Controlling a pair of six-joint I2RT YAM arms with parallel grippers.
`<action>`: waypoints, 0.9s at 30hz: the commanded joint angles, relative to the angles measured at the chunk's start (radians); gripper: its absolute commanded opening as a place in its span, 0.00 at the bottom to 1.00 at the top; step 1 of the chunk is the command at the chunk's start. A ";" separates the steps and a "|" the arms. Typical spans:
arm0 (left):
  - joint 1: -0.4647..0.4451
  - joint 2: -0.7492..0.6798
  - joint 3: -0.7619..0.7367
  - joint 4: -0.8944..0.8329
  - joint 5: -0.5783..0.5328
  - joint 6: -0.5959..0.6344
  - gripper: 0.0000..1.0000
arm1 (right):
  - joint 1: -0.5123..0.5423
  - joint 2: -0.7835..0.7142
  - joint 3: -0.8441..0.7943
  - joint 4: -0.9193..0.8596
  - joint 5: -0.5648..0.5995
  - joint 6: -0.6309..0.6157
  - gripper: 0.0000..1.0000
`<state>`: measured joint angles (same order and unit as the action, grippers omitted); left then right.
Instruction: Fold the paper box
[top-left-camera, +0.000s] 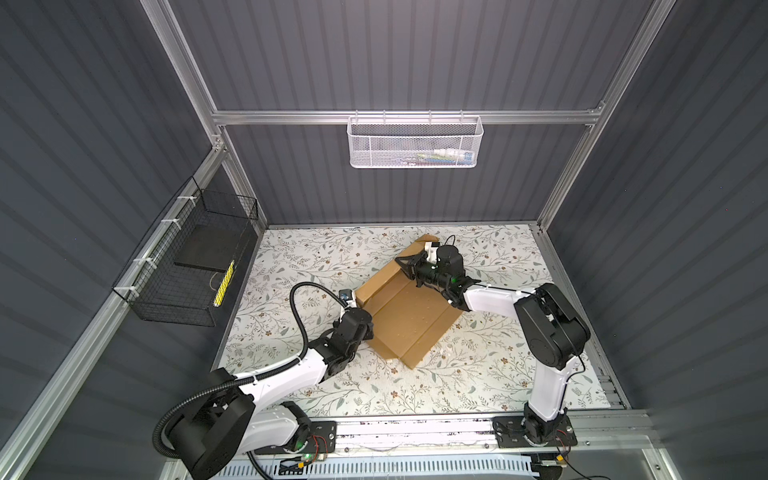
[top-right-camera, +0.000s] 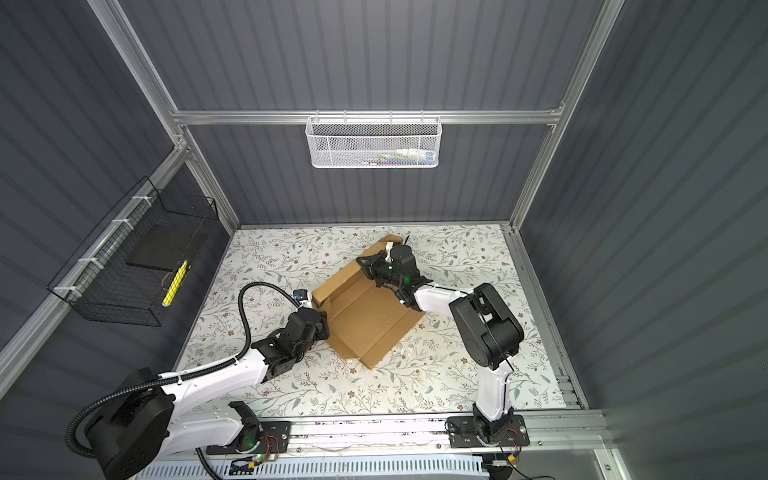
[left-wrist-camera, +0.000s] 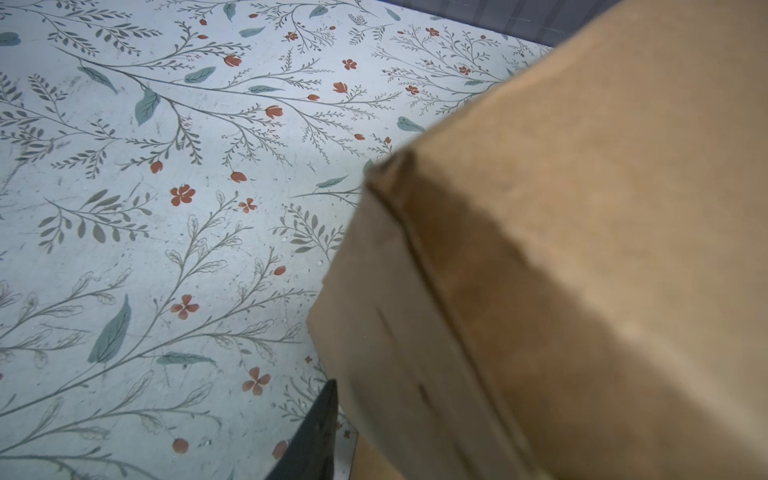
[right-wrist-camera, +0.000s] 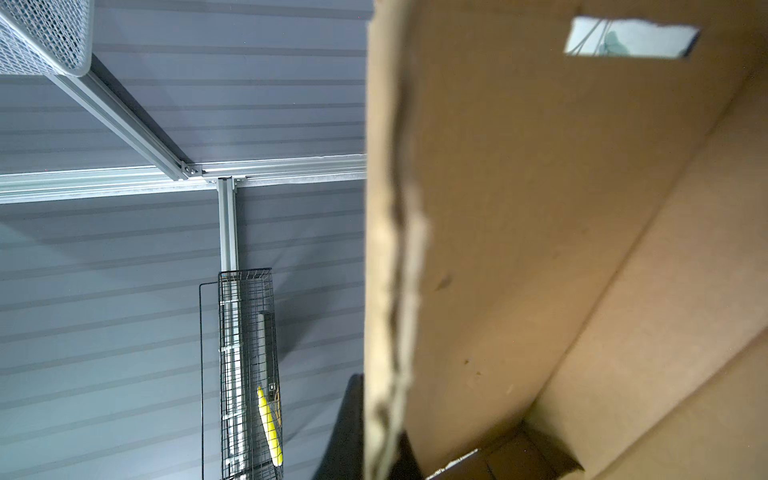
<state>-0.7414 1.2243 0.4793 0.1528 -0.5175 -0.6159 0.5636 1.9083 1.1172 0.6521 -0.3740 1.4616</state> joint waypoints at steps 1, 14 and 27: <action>0.002 0.019 -0.024 0.028 -0.085 -0.040 0.39 | 0.005 -0.010 -0.023 -0.022 -0.039 0.003 0.08; 0.002 0.104 0.040 0.082 -0.168 0.005 0.24 | 0.015 -0.010 0.007 -0.045 -0.029 0.002 0.10; 0.002 0.121 0.060 0.088 -0.197 0.012 0.11 | 0.016 -0.009 0.023 -0.057 -0.026 0.002 0.18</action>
<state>-0.7425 1.3445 0.5030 0.2241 -0.6861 -0.6132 0.5720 1.9083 1.1202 0.6308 -0.3782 1.4654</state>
